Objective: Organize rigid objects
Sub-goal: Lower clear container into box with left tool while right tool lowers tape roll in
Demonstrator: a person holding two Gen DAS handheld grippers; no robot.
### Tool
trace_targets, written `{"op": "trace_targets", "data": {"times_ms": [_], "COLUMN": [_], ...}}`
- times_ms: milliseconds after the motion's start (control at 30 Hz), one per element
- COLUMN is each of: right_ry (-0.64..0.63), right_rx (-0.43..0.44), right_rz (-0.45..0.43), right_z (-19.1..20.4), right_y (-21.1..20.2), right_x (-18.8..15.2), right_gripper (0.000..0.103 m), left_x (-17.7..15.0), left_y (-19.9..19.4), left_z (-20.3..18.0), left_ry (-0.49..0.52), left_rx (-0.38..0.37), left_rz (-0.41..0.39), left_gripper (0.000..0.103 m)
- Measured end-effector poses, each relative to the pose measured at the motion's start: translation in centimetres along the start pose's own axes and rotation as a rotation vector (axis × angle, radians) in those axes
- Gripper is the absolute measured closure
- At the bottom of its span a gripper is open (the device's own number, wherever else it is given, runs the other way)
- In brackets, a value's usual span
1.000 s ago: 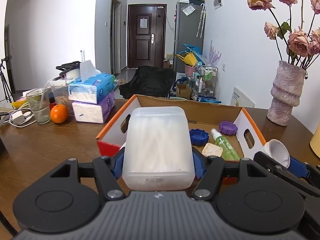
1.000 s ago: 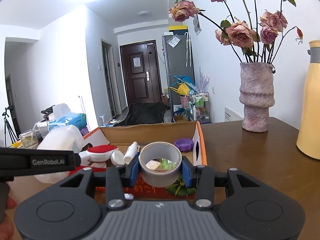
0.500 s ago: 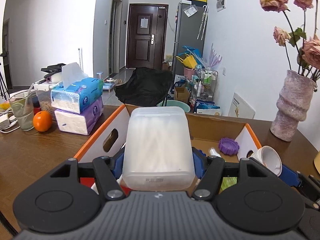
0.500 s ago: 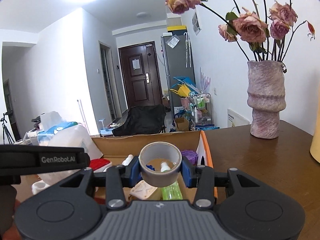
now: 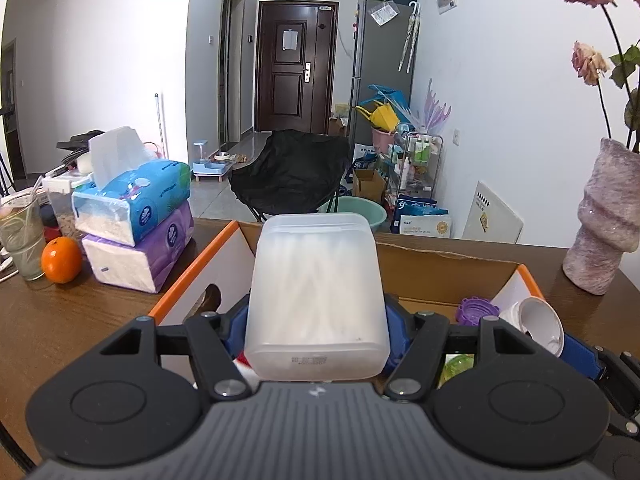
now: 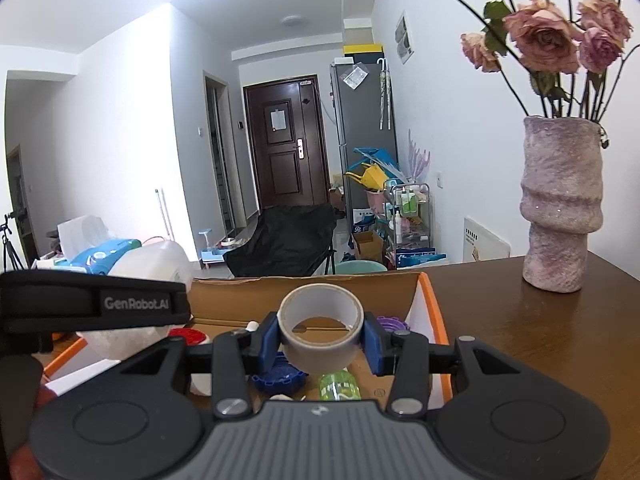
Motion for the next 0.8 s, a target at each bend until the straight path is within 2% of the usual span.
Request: {"op": "trace_targets", "data": {"times_ms": [233,300,367,433,467,600,800], "right_ry": [-0.025,-0.035,-0.047,-0.051,-0.051,-0.046,-0.051], "right_rx": [0.007,0.007,0.001,-0.016,-0.029,-0.039,-0.019], "right_rz": [0.027,0.049,0.065,0.066,0.052,0.03,0.023], "right_z": [0.0,0.0,-0.1,-0.3,-0.5,-1.0,-0.9], "right_y": [1.5,1.9,2.1,1.9,1.6,0.7,-0.9], "right_x": [0.5,0.4,0.3,0.4,0.5,1.1,1.6], "right_gripper": [0.061,0.06,0.048,0.008,0.002,0.0,0.0], "left_x": [0.3,0.2,0.4,0.6,0.7,0.8,0.9], "left_y": [1.6,1.9,1.6,1.3,1.1,0.9,-1.0], "left_z": [0.0,0.2,0.5,0.8,1.0,1.4,2.2], "left_ry": [0.049,0.051,0.05,0.045,0.038,0.03,0.024], "left_rx": [0.012,0.018,0.033,0.037,0.039,0.033,0.034], "left_rz": [0.023,0.03,0.011,-0.002,-0.005,0.012,-0.014], "left_gripper": [0.036,0.024,0.006,0.0,0.0,0.0,0.0]}}
Point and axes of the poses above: each gripper's, at about its wrist camera, not at the fingertips, and y roughly the way its jaws point, z to its left, x to its top, the point moved 7 cm from there along y, roughly the way its jaws point, and after that the axes turned 9 degrees about z, right-handed, at the moved point
